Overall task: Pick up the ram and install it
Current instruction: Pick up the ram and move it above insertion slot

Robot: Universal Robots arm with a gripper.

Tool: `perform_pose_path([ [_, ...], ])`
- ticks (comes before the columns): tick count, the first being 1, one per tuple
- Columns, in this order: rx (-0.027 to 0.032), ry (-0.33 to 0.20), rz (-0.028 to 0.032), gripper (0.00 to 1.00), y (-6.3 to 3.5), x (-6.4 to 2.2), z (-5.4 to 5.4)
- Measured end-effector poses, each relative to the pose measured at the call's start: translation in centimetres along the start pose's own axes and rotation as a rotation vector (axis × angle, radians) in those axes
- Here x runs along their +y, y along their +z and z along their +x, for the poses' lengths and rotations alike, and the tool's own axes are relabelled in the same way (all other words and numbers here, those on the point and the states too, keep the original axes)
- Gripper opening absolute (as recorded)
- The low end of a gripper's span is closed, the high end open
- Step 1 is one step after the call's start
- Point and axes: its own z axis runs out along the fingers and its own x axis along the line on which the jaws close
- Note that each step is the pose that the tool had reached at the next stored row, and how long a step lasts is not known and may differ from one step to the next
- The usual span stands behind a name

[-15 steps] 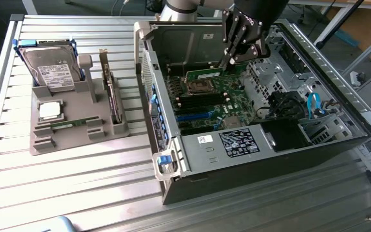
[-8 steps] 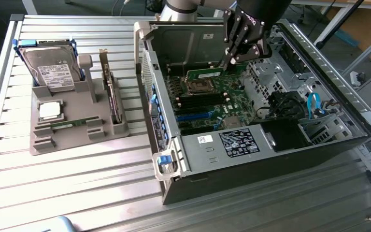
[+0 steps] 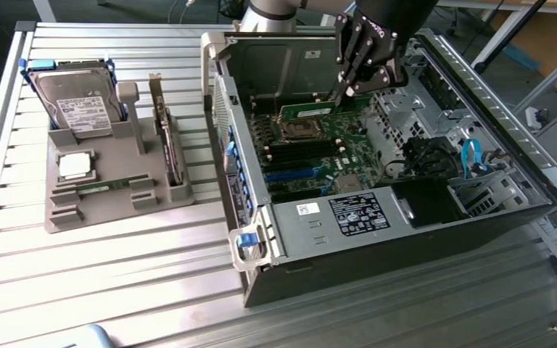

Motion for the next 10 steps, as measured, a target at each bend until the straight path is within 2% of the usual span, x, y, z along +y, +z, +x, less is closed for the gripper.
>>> perform_pose_path([
  [10,-0.0008,0.012,-0.0006,0.12,0.02,0.0,0.0],
])
